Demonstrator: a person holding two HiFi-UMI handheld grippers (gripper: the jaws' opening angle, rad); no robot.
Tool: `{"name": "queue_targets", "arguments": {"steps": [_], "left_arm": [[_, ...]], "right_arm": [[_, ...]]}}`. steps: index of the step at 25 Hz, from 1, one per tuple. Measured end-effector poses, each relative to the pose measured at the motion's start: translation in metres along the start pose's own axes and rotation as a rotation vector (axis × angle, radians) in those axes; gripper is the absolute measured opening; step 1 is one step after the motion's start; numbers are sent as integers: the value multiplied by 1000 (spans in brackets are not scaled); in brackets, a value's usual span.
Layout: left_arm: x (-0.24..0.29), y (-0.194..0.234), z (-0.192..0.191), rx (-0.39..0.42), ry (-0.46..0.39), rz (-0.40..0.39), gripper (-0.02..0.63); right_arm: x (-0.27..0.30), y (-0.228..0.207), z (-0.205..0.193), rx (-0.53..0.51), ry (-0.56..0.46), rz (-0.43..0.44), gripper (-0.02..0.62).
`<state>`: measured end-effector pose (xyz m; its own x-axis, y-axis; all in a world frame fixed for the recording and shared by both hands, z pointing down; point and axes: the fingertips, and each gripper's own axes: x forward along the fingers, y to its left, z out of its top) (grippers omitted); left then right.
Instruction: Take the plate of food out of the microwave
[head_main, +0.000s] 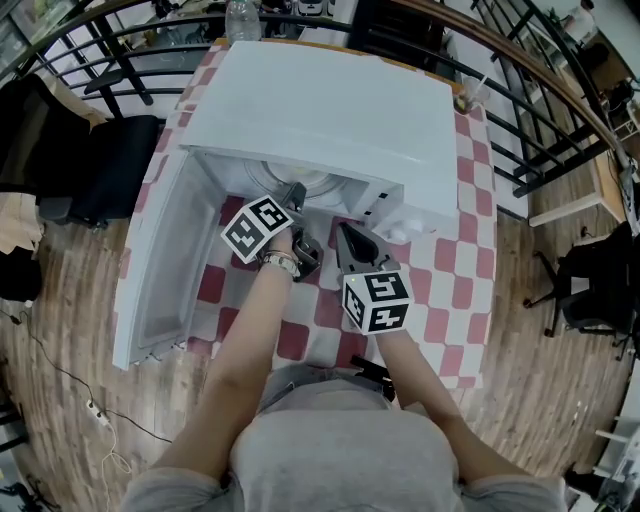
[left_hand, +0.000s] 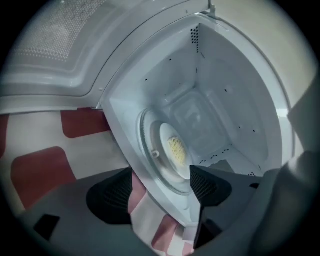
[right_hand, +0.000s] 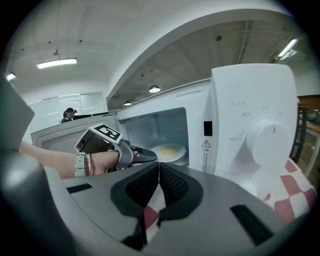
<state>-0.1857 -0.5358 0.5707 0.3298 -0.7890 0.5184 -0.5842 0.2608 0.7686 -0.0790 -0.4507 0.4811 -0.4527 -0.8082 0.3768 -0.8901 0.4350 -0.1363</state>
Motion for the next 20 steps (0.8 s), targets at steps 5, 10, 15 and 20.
{"name": "queue_targets", "arguments": {"steps": [5,10,15,20], "left_arm": [[10,8,-3,-136,20,41,350],[18,13,-1,-226,14,74,353],[26,16,5,-271,2,92,353],[34,21,3,-303,13,114,353]], "right_arm": [[3,-6,-5,21,12,-11,26],[5,-8,-7,31,23,-13,26],[6,-7,-10,37,34,-9,26],[7,-5,-13,28,41,-2,26]]}}
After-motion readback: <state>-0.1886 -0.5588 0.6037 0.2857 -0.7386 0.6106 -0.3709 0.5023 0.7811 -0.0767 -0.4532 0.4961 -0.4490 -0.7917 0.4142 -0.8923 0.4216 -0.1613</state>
